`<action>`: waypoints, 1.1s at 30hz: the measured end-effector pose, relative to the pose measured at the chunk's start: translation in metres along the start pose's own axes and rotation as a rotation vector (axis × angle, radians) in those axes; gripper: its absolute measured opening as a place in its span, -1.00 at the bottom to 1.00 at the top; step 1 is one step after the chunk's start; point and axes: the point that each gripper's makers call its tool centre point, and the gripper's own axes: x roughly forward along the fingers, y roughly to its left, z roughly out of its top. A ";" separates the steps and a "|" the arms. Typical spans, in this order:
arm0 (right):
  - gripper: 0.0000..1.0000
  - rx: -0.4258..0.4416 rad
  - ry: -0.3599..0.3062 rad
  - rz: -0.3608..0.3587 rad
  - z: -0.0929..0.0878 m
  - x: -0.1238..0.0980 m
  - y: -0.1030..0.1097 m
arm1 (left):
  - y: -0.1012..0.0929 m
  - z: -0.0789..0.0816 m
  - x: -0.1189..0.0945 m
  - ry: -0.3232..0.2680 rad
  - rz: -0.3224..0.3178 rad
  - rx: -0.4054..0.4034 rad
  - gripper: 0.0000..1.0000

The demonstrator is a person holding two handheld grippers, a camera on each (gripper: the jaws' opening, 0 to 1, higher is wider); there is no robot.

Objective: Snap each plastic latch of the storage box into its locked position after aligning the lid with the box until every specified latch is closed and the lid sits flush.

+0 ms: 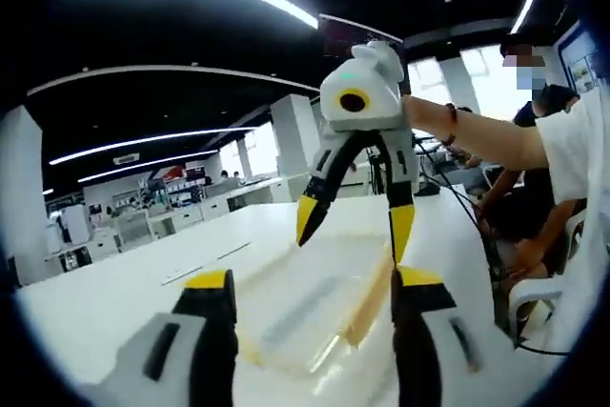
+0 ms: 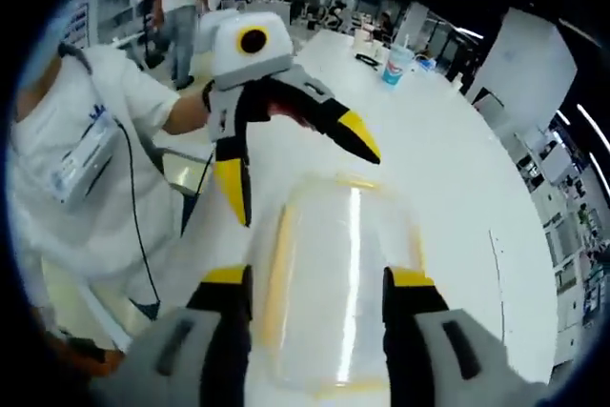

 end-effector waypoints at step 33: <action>0.74 0.520 -0.578 -0.703 -0.064 -0.002 0.006 | -0.005 -0.016 0.044 0.106 -0.171 0.098 -1.00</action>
